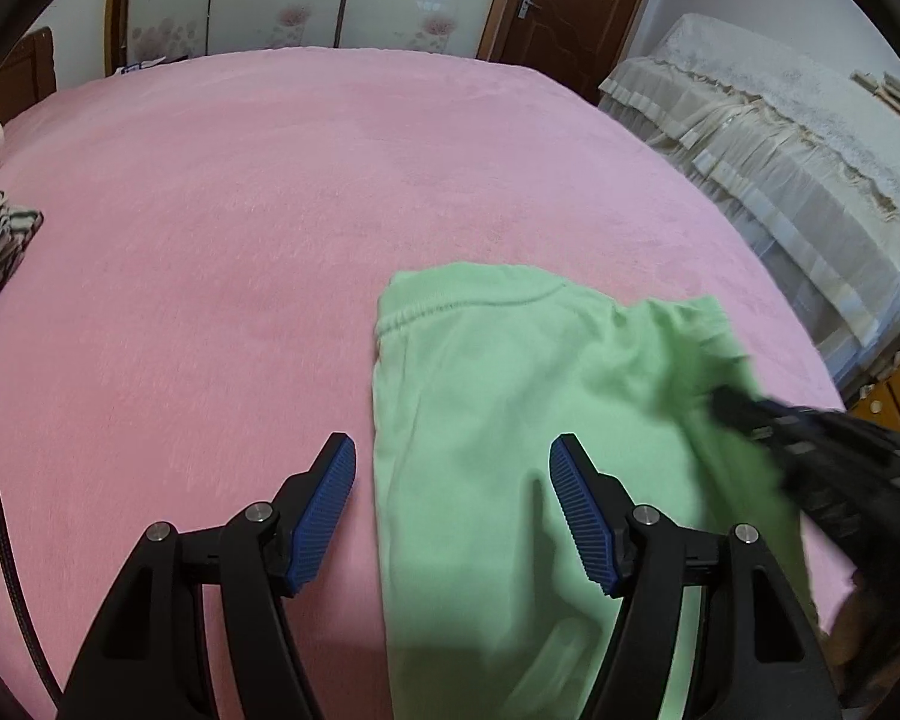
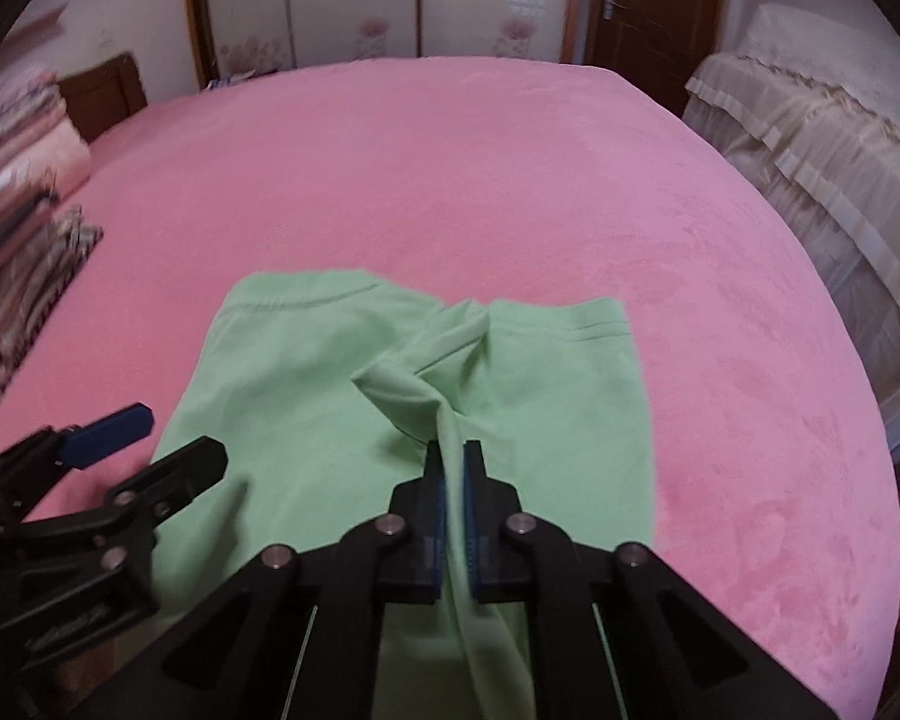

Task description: Fold small clothes

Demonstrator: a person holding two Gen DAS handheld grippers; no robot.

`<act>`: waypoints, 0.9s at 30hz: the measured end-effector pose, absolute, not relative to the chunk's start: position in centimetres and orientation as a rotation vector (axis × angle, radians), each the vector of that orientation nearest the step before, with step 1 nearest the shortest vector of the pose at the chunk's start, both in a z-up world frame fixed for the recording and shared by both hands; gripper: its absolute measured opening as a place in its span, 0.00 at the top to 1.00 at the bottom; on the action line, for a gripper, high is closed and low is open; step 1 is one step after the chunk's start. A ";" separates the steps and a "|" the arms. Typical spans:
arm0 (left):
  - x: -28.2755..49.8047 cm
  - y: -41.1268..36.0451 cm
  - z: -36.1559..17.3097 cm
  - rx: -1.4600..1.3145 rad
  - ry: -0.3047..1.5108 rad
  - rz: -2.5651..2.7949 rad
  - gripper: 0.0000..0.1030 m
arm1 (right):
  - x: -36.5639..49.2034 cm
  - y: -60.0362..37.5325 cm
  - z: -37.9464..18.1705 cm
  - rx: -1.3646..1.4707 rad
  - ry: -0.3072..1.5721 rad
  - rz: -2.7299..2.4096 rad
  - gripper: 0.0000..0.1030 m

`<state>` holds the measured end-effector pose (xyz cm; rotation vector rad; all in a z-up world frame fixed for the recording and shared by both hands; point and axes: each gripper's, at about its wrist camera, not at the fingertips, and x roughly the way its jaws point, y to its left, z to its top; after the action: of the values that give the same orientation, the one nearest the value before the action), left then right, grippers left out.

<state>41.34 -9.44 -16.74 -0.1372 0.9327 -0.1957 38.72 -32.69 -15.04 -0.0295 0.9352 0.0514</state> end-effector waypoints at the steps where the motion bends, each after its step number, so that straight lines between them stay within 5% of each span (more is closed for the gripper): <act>1: 41.7 -9.5 -17.0 -0.133 0.942 -0.184 0.36 | 38.7 -33.7 -14.9 -0.007 0.927 0.025 0.95; 13: 41.9 -8.8 -16.9 -0.114 0.969 -0.118 0.36 | 36.7 -42.1 -13.3 0.205 0.894 -0.139 0.91; 20: 38.3 -7.5 -14.8 -0.229 0.955 -0.197 0.36 | 33.7 -36.7 -11.0 0.201 0.887 0.097 0.91; 27: 32.3 -8.5 -16.4 -0.255 0.951 -0.289 0.35 | 29.3 -31.6 -14.4 0.095 0.934 0.215 0.91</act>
<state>32.29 -8.53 -16.40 -0.2548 0.9512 -0.2894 29.30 -31.59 -14.39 0.0946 0.9336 0.2148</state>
